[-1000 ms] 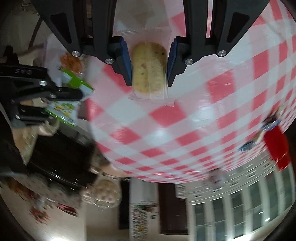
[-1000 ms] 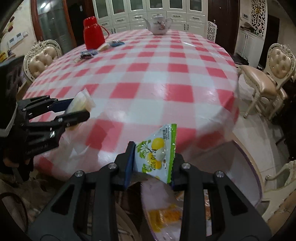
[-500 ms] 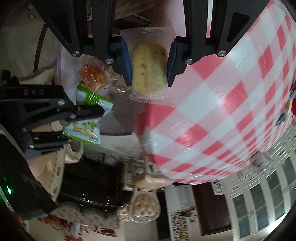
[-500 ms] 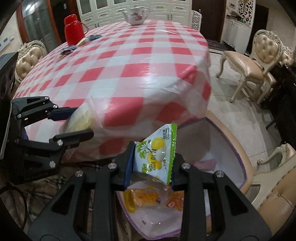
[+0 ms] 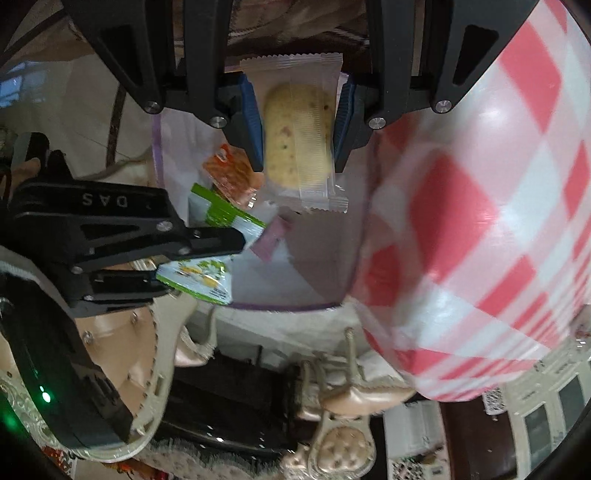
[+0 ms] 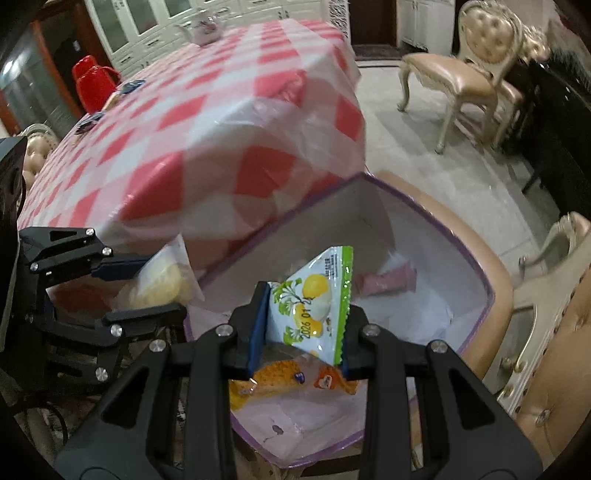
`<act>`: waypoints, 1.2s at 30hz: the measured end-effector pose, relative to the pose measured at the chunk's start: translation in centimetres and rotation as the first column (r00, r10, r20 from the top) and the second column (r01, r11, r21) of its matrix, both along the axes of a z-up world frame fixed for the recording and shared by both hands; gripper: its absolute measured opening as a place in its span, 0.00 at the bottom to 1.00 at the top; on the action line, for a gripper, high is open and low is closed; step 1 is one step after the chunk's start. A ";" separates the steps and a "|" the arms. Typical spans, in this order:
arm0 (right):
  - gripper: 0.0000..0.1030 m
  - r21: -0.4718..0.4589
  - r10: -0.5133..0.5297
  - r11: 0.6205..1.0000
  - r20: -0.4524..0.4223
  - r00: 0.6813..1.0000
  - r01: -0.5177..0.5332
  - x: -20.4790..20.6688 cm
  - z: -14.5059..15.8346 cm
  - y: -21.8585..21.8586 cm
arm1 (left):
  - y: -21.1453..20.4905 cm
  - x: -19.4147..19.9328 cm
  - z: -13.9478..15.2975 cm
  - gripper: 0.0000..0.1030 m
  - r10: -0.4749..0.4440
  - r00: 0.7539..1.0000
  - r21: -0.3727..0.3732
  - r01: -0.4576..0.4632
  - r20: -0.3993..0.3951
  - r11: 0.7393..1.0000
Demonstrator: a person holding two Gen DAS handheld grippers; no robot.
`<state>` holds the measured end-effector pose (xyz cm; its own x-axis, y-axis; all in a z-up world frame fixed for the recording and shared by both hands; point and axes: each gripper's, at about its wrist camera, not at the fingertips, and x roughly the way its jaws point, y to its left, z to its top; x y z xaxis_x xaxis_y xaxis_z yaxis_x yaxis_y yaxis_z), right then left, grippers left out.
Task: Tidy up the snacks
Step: 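Carry both snacks over the bin and open both grippers to drop them, then move both open grippers back over the table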
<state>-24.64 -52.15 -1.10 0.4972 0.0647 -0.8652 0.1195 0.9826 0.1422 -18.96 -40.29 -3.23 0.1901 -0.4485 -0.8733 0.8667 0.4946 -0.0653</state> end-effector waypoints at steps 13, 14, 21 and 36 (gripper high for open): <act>0.34 -0.055 -0.086 0.995 -0.088 0.992 0.081 -0.8 -2.4 -2.5 | -3.2 -0.1 -3.7 0.35 -0.071 0.992 0.086 0.081 -0.106 0.993; 0.34 -0.059 -0.090 0.995 -0.090 0.992 0.085 -0.8 -2.5 -2.5 | -3.4 0.0 -4.1 0.35 -0.071 0.991 0.092 0.082 -0.115 0.992; 0.37 -0.085 -0.136 0.988 -0.103 0.985 0.128 -0.7 -2.7 -3.4 | -3.9 -0.5 -4.3 0.43 -0.095 0.987 0.075 0.105 -0.131 0.992; 0.65 -0.153 -0.146 0.979 -0.080 0.986 0.133 1.4 -0.8 -0.9 | 0.6 0.0 0.5 0.71 -0.041 0.996 -0.129 0.031 -0.083 0.991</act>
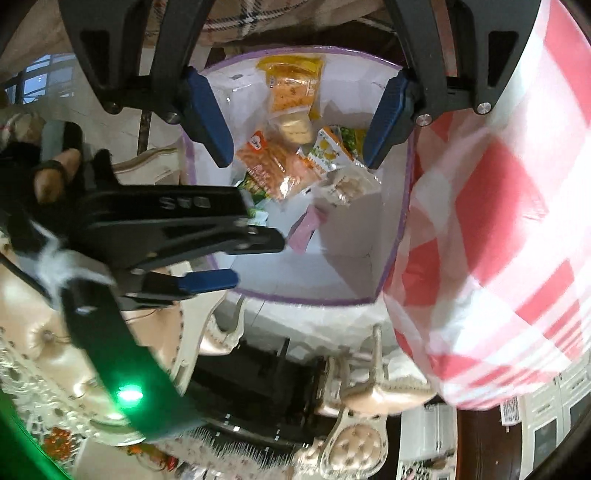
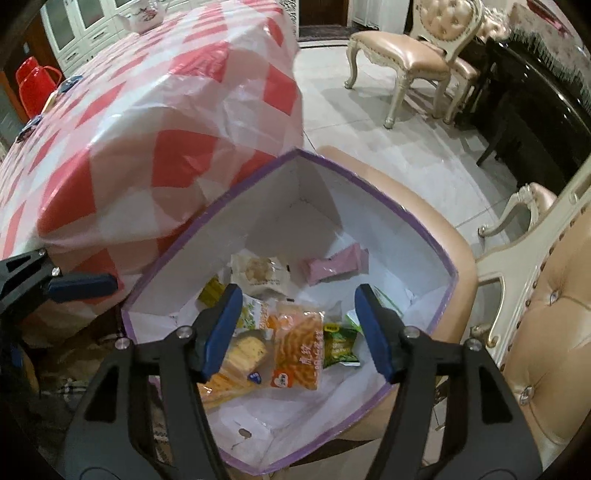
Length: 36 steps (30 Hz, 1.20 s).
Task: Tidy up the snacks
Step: 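Move both open grippers back over the table, then grasp the purple-black chocolate candy with the right gripper while the left grasps a clear-wrapped round cake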
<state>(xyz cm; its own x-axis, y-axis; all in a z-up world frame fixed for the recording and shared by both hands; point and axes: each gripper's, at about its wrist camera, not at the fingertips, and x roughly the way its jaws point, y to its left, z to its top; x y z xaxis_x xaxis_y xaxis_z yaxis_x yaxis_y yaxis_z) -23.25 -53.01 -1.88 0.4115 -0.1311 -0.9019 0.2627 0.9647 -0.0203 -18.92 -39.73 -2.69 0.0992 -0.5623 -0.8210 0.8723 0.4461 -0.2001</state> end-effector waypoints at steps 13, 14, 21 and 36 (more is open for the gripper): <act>0.79 -0.075 0.126 0.991 0.309 0.943 -0.108 7.6 9.3 9.9 | 16.1 5.4 7.2 0.79 0.296 0.954 -0.329 -0.266 0.044 0.906; 0.79 -0.063 0.140 0.990 0.321 0.937 -0.127 8.4 9.5 10.8 | 17.7 6.2 7.3 0.81 0.337 0.940 -0.326 -0.304 0.047 0.895; 0.80 -0.061 0.435 0.894 0.357 0.826 -0.444 18.8 9.4 24.3 | 31.8 15.2 6.1 0.81 0.718 0.690 -0.197 -0.694 0.091 0.692; 0.80 -0.062 0.846 0.521 0.169 0.506 -0.851 41.2 3.0 49.8 | 53.3 25.7 4.3 0.81 0.965 0.261 -0.209 -0.944 0.010 0.257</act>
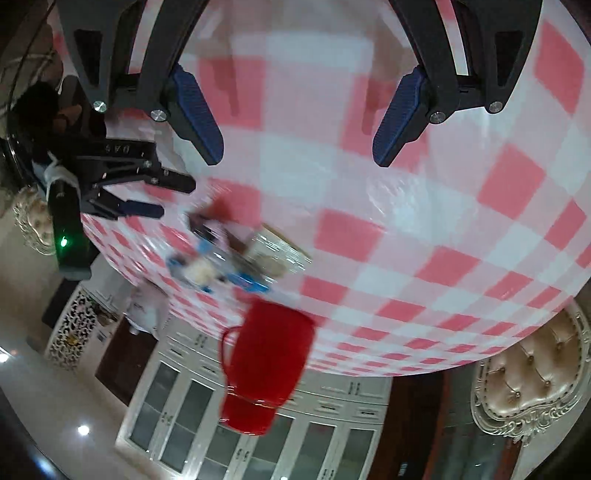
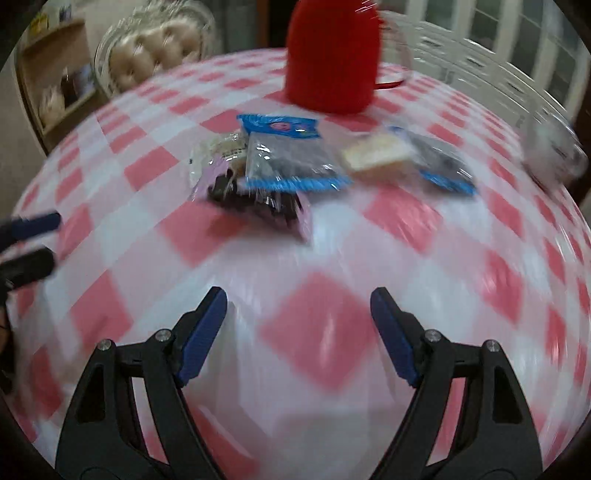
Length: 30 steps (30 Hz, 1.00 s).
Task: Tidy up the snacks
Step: 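Grasp the purple-black chocolate candy with the right gripper while the left grasps a clear-wrapped round cake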
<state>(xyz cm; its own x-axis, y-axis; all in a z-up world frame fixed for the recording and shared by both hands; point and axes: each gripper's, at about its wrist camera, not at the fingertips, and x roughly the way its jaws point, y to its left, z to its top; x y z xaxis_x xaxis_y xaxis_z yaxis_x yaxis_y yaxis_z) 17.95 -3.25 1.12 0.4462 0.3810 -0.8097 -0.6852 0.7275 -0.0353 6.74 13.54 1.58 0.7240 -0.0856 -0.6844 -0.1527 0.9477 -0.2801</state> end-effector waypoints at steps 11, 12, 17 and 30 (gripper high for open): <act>0.35 -0.007 0.050 0.999 0.070 0.996 -0.050 -0.2 0.6 1.8 | 0.4 8.8 -0.9 0.81 -0.096 0.993 0.112 0.104 -0.075 0.988; 0.35 -0.004 0.043 0.999 0.071 0.997 -0.042 -1.0 0.9 0.7 | -0.2 10.0 -1.1 0.81 -0.119 0.989 0.131 0.131 -0.092 0.983; 0.35 0.039 -0.014 0.999 0.062 0.998 0.012 -6.2 2.4 -5.9 | -3.5 15.5 -1.9 0.84 -0.220 0.963 0.235 0.252 -0.155 0.939; 0.35 0.121 -0.226 0.968 0.031 0.974 0.221 -18.4 3.1 -16.4 | -7.3 2.8 0.1 0.44 -0.195 0.970 0.278 0.229 -0.142 0.933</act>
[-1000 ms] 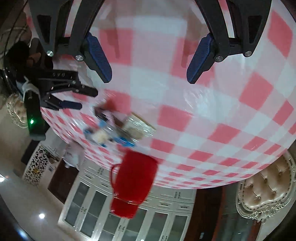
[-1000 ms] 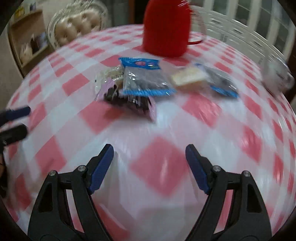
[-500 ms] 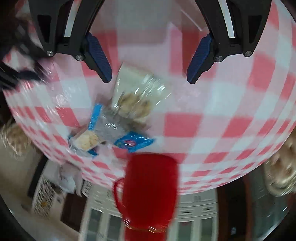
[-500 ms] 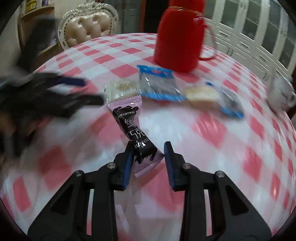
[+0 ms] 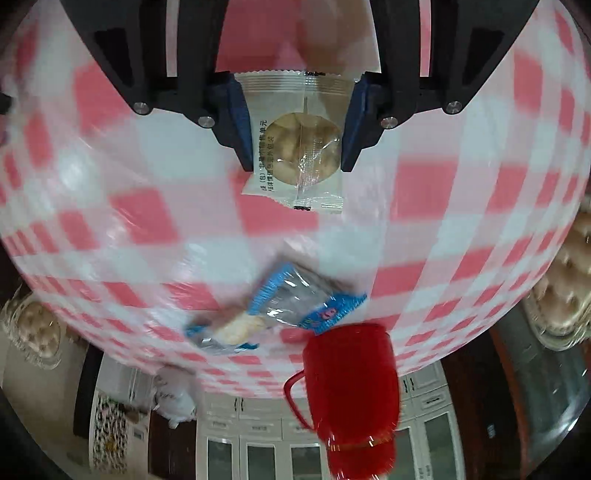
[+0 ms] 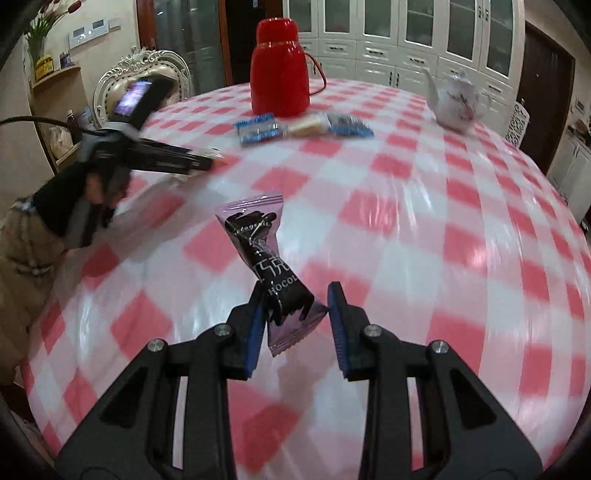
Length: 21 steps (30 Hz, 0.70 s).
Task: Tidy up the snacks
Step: 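Grasp the purple-black chocolate candy with the right gripper while the left grasps a clear-wrapped round cake, then carry both snacks over the bin and open both grippers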
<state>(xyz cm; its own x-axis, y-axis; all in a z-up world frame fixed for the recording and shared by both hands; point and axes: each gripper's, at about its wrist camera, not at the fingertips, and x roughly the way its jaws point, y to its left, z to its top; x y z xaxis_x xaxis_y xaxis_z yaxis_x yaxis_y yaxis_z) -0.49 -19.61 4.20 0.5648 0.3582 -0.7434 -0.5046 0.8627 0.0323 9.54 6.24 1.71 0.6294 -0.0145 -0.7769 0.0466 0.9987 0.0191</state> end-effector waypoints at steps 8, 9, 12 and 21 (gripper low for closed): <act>0.35 0.037 -0.027 0.999 0.011 1.000 0.027 -5.9 1.0 -2.7 | -6.4 -11.4 1.8 0.44 -0.058 0.991 -0.193 0.081 0.125 0.978; 0.35 0.033 -0.039 0.999 0.013 0.999 0.038 -6.9 1.3 -3.5 | -7.9 -12.1 2.1 0.44 -0.085 0.988 -0.193 0.109 0.131 0.975; 0.35 0.030 -0.060 0.998 0.004 0.998 0.060 -9.0 1.4 -5.3 | -12.3 -14.9 2.7 0.44 -0.178 0.972 -0.188 0.205 0.153 0.960; 0.35 -0.045 -0.107 0.993 -0.049 0.993 0.105 -14.0 0.9 -10.5 | -20.9 -19.7 2.2 0.45 -0.351 0.928 -0.116 0.365 0.127 0.924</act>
<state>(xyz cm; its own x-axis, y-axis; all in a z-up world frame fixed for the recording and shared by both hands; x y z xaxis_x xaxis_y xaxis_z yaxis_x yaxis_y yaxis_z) -14.51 -30.08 5.10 0.5588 0.2655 -0.7856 -0.4086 0.9125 0.0177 -10.15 -14.70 3.91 0.6385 -0.3539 -0.6834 0.4065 0.9091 -0.0909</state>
